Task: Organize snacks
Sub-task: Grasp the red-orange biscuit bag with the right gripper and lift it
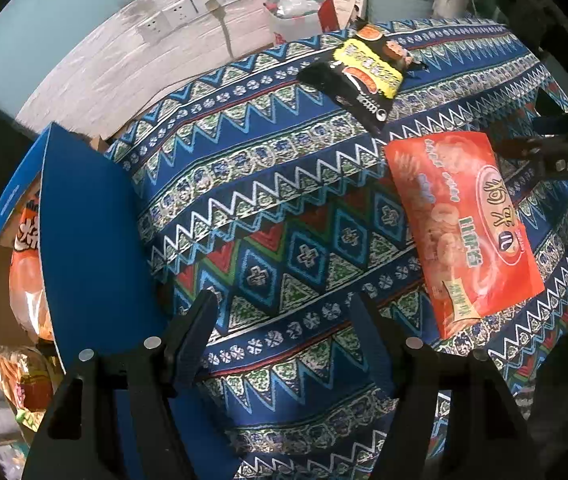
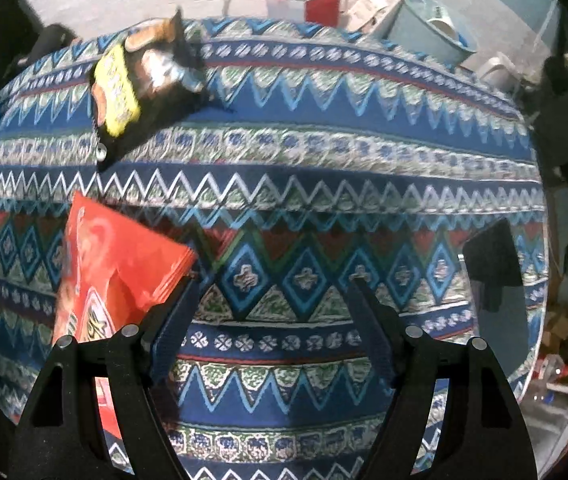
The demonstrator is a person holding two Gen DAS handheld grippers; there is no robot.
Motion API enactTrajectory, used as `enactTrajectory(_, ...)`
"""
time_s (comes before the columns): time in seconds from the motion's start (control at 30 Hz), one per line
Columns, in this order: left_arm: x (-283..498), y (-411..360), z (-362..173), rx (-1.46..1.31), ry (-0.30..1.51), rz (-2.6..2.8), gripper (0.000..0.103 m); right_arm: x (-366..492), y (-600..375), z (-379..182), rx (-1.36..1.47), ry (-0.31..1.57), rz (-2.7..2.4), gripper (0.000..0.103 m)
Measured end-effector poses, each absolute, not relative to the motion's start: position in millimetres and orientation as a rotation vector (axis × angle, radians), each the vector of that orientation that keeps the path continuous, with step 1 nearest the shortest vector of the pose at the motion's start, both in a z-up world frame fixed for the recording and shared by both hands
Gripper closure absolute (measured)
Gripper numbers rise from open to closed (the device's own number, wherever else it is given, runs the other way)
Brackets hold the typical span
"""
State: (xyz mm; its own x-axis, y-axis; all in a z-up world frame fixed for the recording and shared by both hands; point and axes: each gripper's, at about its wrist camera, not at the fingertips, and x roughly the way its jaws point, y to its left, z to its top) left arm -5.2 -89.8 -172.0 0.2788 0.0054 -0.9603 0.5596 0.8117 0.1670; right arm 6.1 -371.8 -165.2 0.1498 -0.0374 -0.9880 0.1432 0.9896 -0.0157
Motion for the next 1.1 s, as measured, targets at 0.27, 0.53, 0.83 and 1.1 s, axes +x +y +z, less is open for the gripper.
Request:
enactTrajectory(0.27, -3.3, -84.5, -169.6, 0.519, 1.246, -0.398, 0.033, -11.5, -354.6, -141.1, 0.343, 1.378, -0.016, 0.026)
enactTrajectory(0.53, -5.2, -73.6, -173.2, 0.533, 1.228, -0.371, 0.033, -19.9, -301.1, -164.4, 0.34, 1.447, 0.061, 0.026)
enactTrajectory(0.83, -7.1, -63.0, -174.1, 0.519, 1.227, -0.373, 0.033, -0.1, -262.6, -191.0, 0.257, 1.495, 0.081, 0.026)
enactTrajectory(1.1, -2.3, -64.7, -174.2, 0.495, 1.245, -0.369, 0.033, 6.4, -229.5, -199.4, 0.101, 1.465, 0.123, 0.039)
